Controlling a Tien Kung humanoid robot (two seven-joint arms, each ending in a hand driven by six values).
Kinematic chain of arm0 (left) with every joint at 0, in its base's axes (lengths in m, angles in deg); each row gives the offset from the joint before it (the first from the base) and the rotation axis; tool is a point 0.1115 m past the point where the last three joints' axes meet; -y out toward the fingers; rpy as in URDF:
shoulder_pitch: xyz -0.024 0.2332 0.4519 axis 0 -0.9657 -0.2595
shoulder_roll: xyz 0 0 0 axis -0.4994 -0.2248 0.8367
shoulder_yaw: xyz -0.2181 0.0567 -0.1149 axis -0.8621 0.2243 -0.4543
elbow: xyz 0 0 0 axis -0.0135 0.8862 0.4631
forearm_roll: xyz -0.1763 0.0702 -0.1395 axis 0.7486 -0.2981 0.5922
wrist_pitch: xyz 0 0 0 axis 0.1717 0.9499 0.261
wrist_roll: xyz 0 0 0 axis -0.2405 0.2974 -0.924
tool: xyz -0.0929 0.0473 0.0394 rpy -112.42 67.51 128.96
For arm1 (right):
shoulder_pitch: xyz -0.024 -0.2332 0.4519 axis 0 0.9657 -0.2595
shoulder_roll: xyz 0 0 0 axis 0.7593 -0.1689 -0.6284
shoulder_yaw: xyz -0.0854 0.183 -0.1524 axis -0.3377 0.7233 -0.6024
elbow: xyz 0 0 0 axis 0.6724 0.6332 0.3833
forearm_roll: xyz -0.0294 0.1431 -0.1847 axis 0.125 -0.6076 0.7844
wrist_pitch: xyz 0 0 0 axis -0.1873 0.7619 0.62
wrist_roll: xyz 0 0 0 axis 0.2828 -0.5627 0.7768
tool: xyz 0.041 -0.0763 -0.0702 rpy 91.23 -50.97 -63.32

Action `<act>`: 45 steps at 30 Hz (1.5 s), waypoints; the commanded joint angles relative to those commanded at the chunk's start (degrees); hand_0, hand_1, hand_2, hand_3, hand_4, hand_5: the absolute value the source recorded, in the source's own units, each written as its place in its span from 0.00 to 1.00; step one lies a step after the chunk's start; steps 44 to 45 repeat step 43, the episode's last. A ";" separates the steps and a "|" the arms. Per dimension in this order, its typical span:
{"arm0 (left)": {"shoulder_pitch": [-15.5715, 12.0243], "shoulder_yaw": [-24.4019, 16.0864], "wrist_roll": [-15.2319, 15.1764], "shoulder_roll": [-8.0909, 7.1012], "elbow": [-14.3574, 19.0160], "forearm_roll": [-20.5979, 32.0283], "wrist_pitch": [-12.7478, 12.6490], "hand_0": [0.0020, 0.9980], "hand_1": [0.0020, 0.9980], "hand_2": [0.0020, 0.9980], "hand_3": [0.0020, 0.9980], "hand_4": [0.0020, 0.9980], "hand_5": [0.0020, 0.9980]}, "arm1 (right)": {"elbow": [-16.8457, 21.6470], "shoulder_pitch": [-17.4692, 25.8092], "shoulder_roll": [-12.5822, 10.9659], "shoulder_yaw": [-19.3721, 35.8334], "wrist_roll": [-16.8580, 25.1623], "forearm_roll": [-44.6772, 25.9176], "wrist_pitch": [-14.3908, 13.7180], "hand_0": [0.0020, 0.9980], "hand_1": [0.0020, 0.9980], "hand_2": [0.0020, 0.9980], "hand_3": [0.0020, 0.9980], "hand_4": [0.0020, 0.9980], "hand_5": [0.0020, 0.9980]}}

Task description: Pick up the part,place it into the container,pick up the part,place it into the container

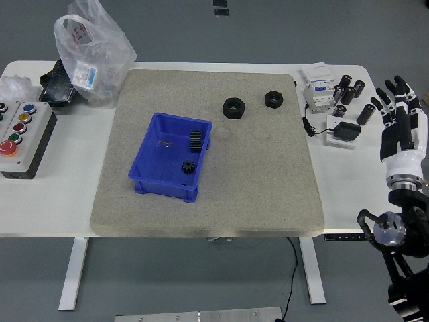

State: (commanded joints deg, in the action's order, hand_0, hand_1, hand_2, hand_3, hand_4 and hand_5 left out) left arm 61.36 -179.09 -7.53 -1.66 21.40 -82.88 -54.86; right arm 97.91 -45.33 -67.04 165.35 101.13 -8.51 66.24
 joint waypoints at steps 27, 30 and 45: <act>0.31 1.04 0.32 -0.96 0.00 0.36 0.41 0.61 0.63 0.62 0.63 0.61 0.45 | 0.53 0.73 0.30 1.24 1.61 0.43 -2.91 0.71 0.72 0.80 0.74 0.74 0.48; 0.18 1.08 0.47 -0.94 0.00 0.51 0.36 0.61 0.63 0.62 0.63 0.61 0.45 | 0.21 0.65 0.46 1.07 1.10 1.07 -2.98 0.71 0.72 0.80 0.74 0.74 0.48; -0.18 0.25 0.49 -1.48 0.00 0.21 -0.98 0.61 0.61 0.60 0.63 0.61 0.45 | -2.40 -0.72 0.09 0.54 -4.18 4.46 -5.43 0.70 0.70 0.76 0.73 0.74 0.51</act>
